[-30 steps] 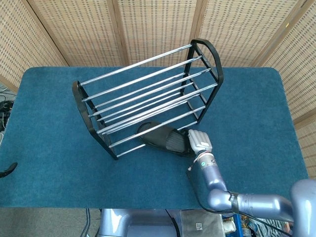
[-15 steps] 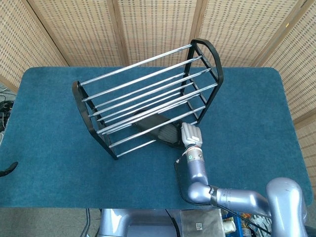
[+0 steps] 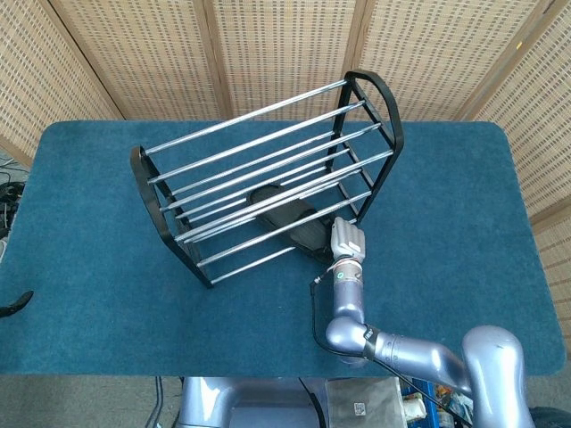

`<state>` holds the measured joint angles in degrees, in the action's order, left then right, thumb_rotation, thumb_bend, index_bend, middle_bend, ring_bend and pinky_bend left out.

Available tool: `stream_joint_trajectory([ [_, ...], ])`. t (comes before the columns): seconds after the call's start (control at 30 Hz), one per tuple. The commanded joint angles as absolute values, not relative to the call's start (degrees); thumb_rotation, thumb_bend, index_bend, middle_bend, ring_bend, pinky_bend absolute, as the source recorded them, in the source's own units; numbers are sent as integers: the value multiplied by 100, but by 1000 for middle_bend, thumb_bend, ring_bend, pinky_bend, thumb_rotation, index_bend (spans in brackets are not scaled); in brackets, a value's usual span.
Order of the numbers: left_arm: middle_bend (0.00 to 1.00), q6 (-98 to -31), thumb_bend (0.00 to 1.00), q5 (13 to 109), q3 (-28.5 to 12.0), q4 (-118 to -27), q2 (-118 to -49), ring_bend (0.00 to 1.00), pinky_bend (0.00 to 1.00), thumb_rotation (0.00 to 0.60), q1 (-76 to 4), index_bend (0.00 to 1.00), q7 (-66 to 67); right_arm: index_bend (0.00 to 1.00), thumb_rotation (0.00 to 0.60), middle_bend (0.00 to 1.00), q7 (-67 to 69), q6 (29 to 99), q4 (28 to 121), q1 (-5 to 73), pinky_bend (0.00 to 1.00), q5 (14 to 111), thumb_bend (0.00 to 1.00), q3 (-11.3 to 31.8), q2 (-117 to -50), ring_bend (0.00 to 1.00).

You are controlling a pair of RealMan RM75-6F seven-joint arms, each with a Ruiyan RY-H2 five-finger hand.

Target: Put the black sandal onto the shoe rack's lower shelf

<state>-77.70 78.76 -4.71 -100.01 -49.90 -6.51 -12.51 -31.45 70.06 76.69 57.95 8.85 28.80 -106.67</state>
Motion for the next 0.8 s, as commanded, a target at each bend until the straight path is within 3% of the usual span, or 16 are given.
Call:
stream_joint_trajectory([
  [0.03,0,-7743,247,7859,-474,-9992,-4985,0,0,600,-665,0,-1265,590,600,658,-3249,7068,7368,5866,625,753,620,3054,-10871,643],
  [0.67,0,-7671,247,7811,-478,-9979,-4968,0,0,600,-698,0,-1332,590,600,617,-3440,7338,6836,5809,620,239,614,4012,-11103,643],
  [0.73,0,-7672,247,7809,-476,-9982,-4965,0,0,600,-696,0,-1335,563,600,564,-3388,7350,6868,5795,581,168,543,4160,-11111,633],
  [0.8,0,-7674,247,7811,-476,-9980,-4962,0,0,600,-695,0,-1344,493,600,483,-3366,7342,6916,5777,488,168,385,4222,-11109,580],
])
